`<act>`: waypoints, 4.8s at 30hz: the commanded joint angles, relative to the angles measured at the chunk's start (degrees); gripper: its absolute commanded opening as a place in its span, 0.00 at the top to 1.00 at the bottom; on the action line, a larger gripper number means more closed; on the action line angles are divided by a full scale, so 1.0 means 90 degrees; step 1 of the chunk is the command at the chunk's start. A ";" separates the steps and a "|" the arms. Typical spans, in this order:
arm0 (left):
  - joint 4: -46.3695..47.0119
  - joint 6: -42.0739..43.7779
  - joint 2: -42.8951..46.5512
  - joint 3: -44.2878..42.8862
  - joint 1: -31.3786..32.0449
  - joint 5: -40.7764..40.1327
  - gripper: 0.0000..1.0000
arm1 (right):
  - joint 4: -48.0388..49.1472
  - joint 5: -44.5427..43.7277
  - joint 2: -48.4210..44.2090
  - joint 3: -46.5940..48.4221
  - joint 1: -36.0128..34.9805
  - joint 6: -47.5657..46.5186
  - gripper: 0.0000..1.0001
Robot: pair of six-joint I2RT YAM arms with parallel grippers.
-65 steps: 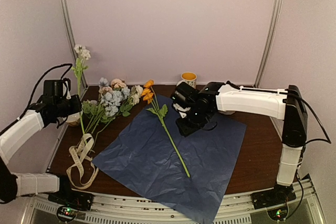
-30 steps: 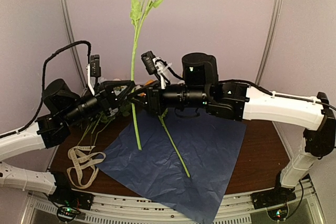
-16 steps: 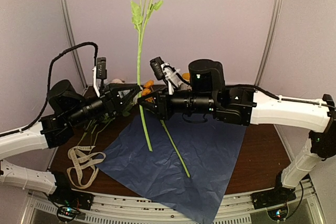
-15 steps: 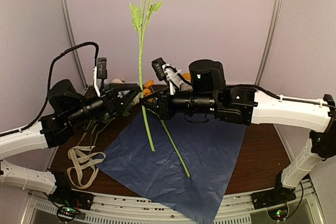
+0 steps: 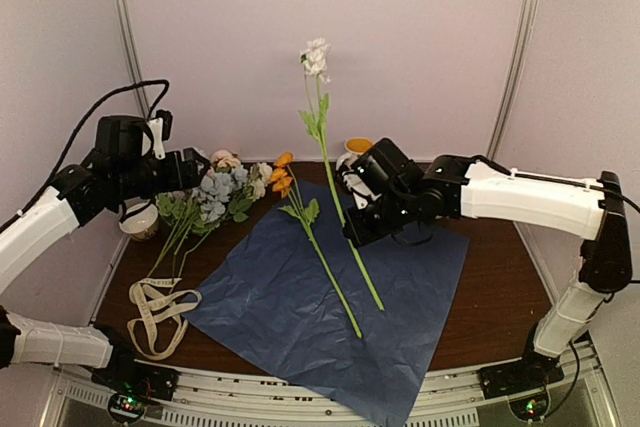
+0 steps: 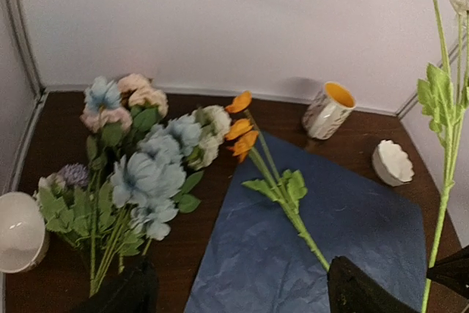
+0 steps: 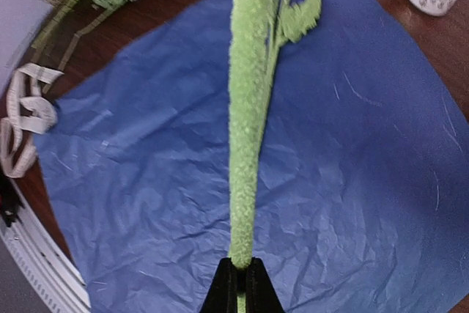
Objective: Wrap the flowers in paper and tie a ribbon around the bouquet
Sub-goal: Place the fake flower on the flattened wrapping paper, then pick up the fake flower from the corner of the board, then pass from the left arm to the right, then place the fake flower on the flattened wrapping paper.
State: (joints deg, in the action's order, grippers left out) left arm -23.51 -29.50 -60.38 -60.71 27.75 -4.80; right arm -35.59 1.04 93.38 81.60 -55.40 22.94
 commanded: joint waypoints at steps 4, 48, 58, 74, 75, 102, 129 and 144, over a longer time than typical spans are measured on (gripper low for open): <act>-0.0809 0.0077 -0.0595 0.0150 -0.1165 0.0208 0.18 | -0.1279 0.0206 0.1612 0.0693 0.0425 -0.0181 1.00; -0.0804 0.0605 -0.1961 0.0643 -0.2728 0.0529 1.00 | -0.1456 0.0698 0.1749 0.1105 0.0816 -0.0767 0.61; -0.0055 0.0865 -0.0329 0.1072 -0.2647 0.0713 1.00 | -0.1235 0.0559 0.1423 0.1035 0.0822 -0.0785 0.61; 0.2524 0.0734 0.1880 0.1896 -0.0098 0.1160 1.00 | 0.3136 0.2701 -0.0285 0.0535 0.0311 0.0099 0.58; 0.2740 0.0776 0.1833 0.1889 0.0146 0.1241 1.00 | 0.3473 0.2723 -0.0300 0.0535 0.0221 0.0199 0.57; 0.3179 0.1138 0.0879 0.1866 0.2361 0.1225 0.40 | 0.4425 0.1988 0.0371 0.1050 0.0183 0.1583 1.00; -0.0688 0.0294 -0.0819 0.0564 -0.0267 0.0333 0.16 | -0.3581 -0.0074 0.4201 0.4683 0.0797 -0.1020 0.97; -0.0582 0.0236 -0.1372 0.0818 -0.1708 0.0822 0.42 | -0.3272 -0.0149 0.4003 0.4308 0.0823 -0.0928 0.64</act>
State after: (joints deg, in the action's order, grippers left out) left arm -30.50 -26.79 -70.63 -55.27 17.67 -0.43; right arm -66.06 1.21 131.66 121.56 -48.34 14.13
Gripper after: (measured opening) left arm 0.674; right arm 0.356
